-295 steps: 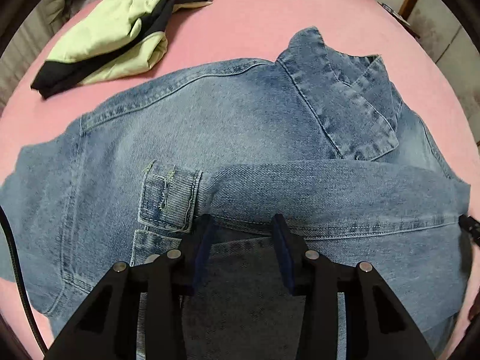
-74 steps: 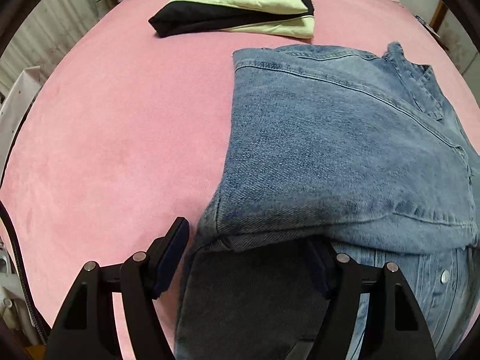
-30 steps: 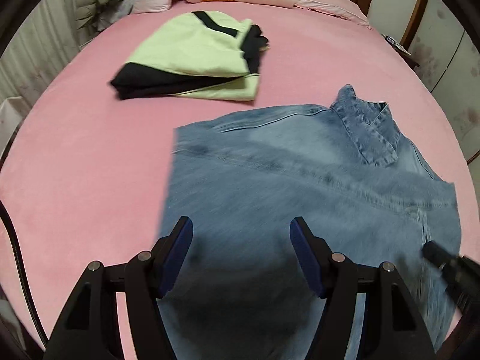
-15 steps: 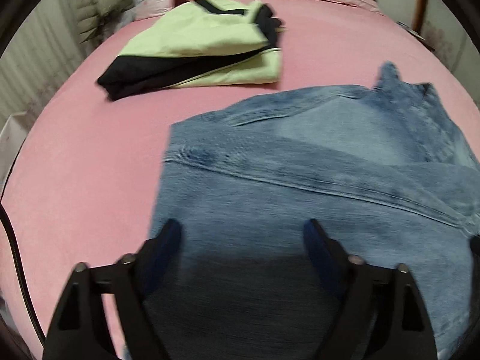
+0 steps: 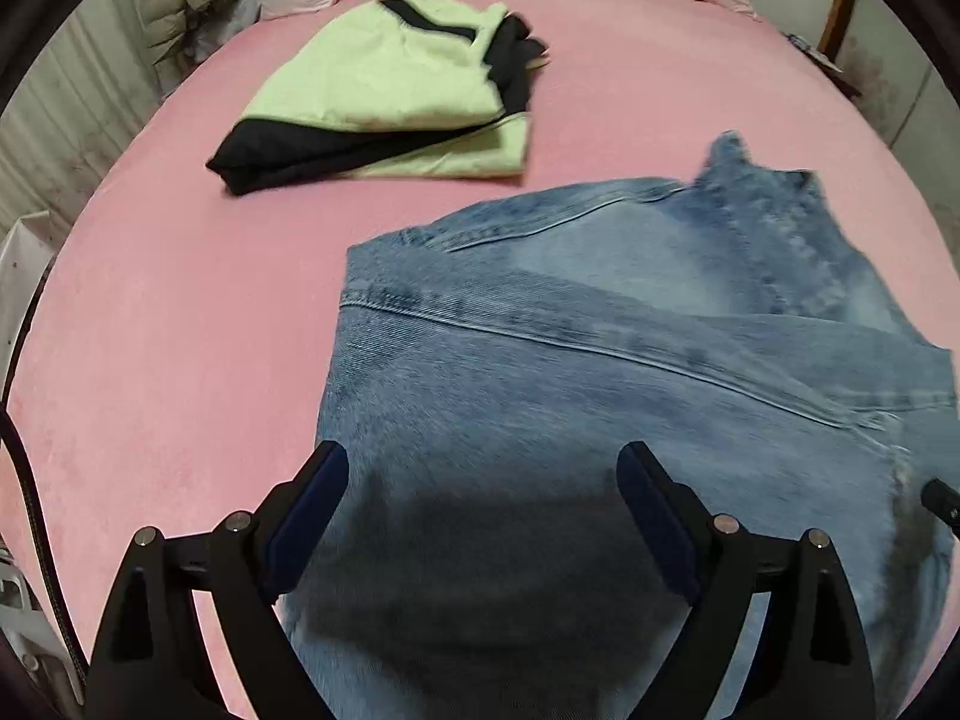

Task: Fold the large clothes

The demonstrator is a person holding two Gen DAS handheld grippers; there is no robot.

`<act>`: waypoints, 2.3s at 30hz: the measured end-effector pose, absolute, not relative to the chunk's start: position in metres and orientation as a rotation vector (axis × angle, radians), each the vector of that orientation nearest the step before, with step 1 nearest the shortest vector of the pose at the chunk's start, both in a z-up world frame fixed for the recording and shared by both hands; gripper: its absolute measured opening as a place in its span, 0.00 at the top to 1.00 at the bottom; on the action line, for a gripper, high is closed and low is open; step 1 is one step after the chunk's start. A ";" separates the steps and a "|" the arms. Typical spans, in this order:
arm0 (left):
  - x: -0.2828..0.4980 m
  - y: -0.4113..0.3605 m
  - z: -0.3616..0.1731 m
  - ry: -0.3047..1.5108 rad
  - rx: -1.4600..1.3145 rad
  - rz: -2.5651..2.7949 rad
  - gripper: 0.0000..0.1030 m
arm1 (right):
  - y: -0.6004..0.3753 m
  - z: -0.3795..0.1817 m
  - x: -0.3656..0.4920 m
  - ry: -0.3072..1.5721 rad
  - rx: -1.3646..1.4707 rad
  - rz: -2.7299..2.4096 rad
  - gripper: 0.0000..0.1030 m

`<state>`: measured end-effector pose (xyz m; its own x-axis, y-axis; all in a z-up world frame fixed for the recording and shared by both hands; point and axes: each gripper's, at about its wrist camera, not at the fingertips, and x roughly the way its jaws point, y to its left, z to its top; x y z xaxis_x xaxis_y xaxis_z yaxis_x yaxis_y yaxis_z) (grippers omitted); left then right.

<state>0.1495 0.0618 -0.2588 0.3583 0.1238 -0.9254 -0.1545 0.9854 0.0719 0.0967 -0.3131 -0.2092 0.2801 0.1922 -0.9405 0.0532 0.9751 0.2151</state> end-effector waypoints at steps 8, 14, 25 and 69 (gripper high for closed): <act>0.115 0.024 -0.189 1.142 -0.006 0.139 0.12 | -0.326 -0.141 0.091 1.237 0.200 0.108 0.77; 0.096 0.013 -0.143 1.098 -0.125 0.115 0.12 | -0.338 -0.095 0.088 1.170 0.198 0.111 0.75; 0.063 -0.010 -0.086 1.048 -0.163 0.046 0.14 | -0.349 -0.061 0.067 1.094 0.210 0.136 0.73; -0.156 0.132 -0.294 1.396 -0.224 0.030 0.14 | -0.391 -0.155 -0.188 1.243 0.194 0.057 0.55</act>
<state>-0.1565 0.1317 -0.2943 0.1768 -0.1105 -0.9780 -0.1530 0.9785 -0.1383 -0.1882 -0.3909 -0.1550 0.3225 0.1489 -0.9348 0.0624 0.9821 0.1779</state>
